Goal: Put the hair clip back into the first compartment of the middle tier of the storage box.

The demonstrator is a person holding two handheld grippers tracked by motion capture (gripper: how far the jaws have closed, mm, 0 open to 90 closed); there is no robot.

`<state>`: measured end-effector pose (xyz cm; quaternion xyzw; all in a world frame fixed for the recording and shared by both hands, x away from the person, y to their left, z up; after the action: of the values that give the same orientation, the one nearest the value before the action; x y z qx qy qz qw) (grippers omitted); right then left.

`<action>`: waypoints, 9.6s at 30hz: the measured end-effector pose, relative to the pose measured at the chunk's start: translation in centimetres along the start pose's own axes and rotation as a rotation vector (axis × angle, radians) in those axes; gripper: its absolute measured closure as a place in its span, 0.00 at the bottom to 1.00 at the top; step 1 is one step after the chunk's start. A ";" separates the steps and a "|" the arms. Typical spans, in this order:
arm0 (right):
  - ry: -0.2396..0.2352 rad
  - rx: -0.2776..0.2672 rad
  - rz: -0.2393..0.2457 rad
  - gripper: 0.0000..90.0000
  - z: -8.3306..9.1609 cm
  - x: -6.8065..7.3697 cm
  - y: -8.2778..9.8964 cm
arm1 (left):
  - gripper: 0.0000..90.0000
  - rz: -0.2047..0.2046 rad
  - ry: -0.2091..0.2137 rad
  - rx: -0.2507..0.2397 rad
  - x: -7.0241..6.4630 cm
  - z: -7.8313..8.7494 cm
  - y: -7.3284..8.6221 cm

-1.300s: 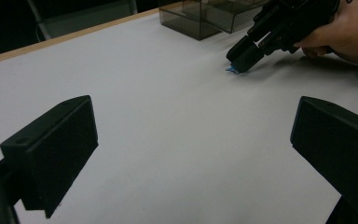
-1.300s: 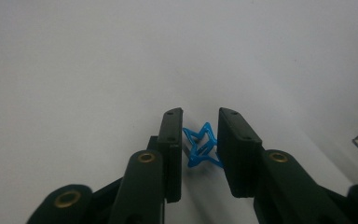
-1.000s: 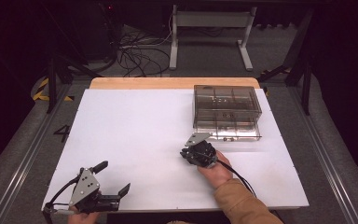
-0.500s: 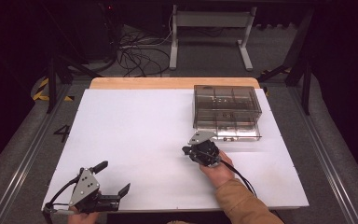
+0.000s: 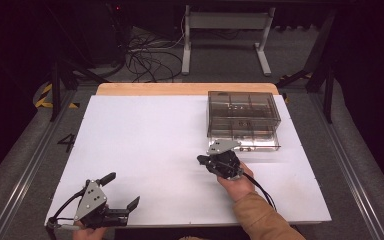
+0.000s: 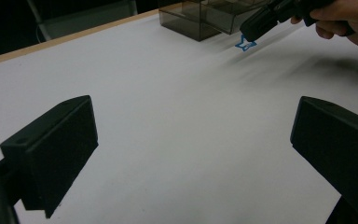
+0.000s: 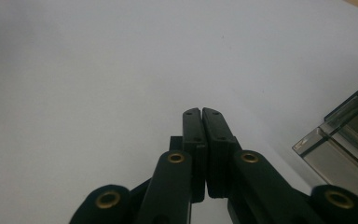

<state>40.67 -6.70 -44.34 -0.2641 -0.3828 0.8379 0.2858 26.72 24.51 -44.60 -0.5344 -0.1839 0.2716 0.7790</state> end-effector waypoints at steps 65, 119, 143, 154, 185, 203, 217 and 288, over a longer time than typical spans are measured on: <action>0.356 -0.094 -0.153 0.99 3.7 -7.4 -1.4 | 0.01 0.021 -0.013 -0.015 0.0 0.3 0.3; 0.354 0.031 -0.178 0.99 -0.5 -8.9 0.7 | 0.01 0.014 -0.014 -0.010 0.0 0.2 0.3; 0.322 -0.027 -0.191 0.67 0.4 -8.7 0.2 | 0.01 0.013 -0.012 -0.011 0.1 0.2 0.2; 0.246 -0.117 -0.244 0.48 3.1 -9.0 -0.6 | 0.01 0.024 -0.009 -0.016 0.1 0.2 0.2; 0.142 -0.151 -0.199 0.25 7.9 -8.5 -0.7 | 0.01 0.028 -0.007 -0.018 0.1 0.2 0.2; 0.041 -0.203 -0.129 0.09 10.4 -7.0 2.2 | 0.01 0.023 -0.007 -0.015 0.0 0.2 0.2; -0.035 -0.208 -0.092 0.04 9.7 -6.0 4.9 | 0.01 0.024 -0.007 -0.015 0.0 0.2 0.2; -0.067 -0.156 -0.052 0.01 6.9 -2.7 10.0 | 0.01 0.025 -0.019 -0.033 0.3 0.0 0.3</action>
<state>35.27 -17.38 -47.75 -0.2473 -0.4629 0.8063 0.2730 26.90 24.76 -44.87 -0.5468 -0.1893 0.2833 0.7648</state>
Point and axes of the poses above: each handheld gripper's, and its own axes: z roughly backward along the jaws, y roughly out of its underside, x roughly to its left, the point moved 3 cm from there along -z, roughly forward along the jaws, and after that the axes turned 14 degrees about y, right-handed, at the moved point
